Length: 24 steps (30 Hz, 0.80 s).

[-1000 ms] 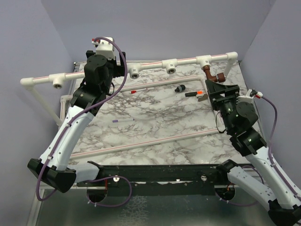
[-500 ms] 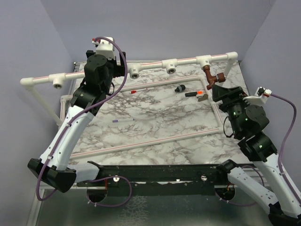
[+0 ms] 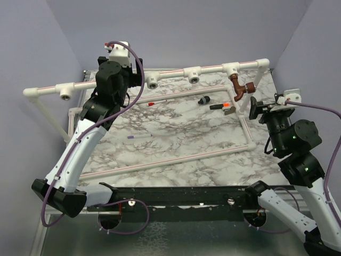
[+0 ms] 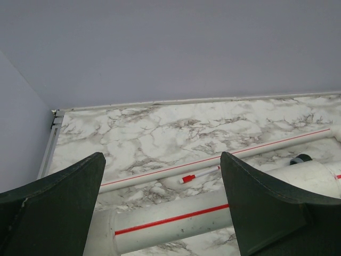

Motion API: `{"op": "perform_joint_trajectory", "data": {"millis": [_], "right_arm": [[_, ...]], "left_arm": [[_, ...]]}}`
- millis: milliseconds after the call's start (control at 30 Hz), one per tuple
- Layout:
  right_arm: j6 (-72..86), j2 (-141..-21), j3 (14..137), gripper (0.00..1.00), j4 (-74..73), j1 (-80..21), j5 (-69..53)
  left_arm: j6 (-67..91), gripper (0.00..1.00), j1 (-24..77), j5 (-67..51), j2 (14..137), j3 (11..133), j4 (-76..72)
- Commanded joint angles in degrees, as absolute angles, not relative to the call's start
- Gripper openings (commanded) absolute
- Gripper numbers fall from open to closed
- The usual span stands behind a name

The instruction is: Install the water faucets

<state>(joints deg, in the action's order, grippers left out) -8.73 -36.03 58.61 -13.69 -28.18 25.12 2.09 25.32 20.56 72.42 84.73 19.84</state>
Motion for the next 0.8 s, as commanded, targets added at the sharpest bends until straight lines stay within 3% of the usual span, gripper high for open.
{"op": "perform_joint_trajectory", "data": {"millis": [0, 300, 767], "right_arm": [[-35.4, -39.8, 63.9, 0.77, -20.2, -28.4, 18.5], [-67.6, -42.4, 62.4, 0.8, -25.1, -28.4, 15.6], [-95.8, -43.6, 51.3, 0.84, -3.9, -28.4, 14.7]], "left_arm": [[2.4, 0.91, 27.7, 12.1, 76.8, 82.9, 29.1], [2.4, 0.91, 27.7, 12.1, 76.7, 83.0, 29.3], [2.2, 0.91, 27.7, 12.1, 76.8, 82.9, 29.6]]}}
